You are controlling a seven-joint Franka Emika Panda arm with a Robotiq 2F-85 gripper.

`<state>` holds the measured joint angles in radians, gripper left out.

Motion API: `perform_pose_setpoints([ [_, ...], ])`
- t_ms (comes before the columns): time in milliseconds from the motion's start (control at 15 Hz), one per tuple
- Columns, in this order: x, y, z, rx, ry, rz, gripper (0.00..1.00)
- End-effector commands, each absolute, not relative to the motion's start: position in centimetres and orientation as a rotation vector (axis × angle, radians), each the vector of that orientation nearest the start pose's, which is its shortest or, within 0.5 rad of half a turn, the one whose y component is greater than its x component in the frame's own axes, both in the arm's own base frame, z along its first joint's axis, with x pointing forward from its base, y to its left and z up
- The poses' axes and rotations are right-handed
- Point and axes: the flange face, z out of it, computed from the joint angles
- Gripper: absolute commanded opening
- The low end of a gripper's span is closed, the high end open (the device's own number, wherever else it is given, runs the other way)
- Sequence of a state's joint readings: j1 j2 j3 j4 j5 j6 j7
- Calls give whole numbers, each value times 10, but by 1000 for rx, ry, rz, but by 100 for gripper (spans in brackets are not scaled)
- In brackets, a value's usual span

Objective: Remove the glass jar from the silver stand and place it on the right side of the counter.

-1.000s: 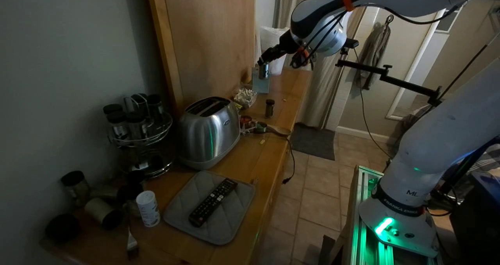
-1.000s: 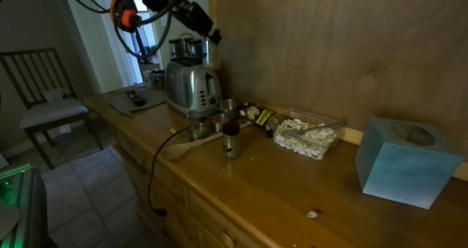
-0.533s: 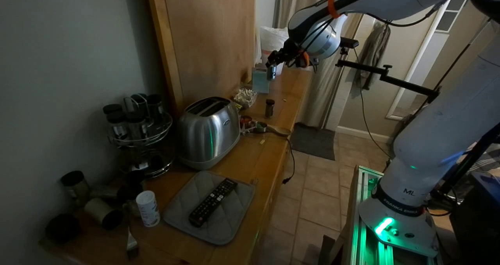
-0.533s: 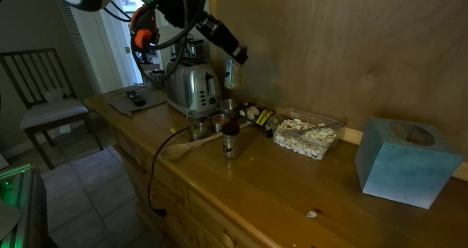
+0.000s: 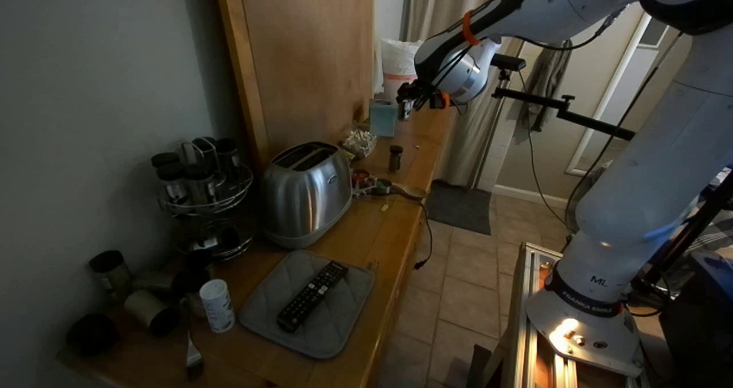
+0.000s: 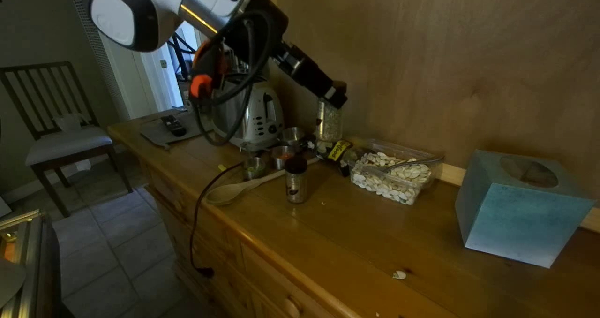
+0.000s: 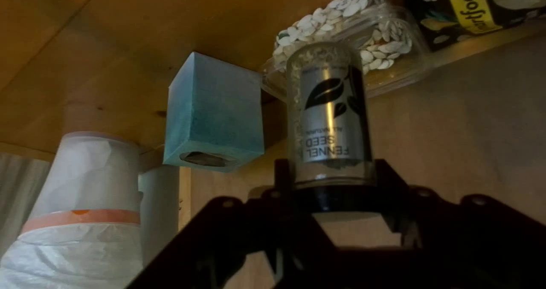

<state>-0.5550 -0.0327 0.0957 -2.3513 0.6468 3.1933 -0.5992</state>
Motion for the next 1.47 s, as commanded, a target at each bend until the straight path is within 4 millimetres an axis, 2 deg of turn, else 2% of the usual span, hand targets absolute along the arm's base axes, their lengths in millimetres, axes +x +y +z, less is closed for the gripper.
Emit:
perform_pose_setpoints([
  [0, 459, -304, 414, -2941, 904, -1402, 25],
  [467, 458, -324, 355, -2961, 1063, -1345, 25],
  [800, 469, -333, 319, -2934, 1134, -1278, 25],
  [1400, 486, -344, 292, -2865, 1182, -1365, 25],
])
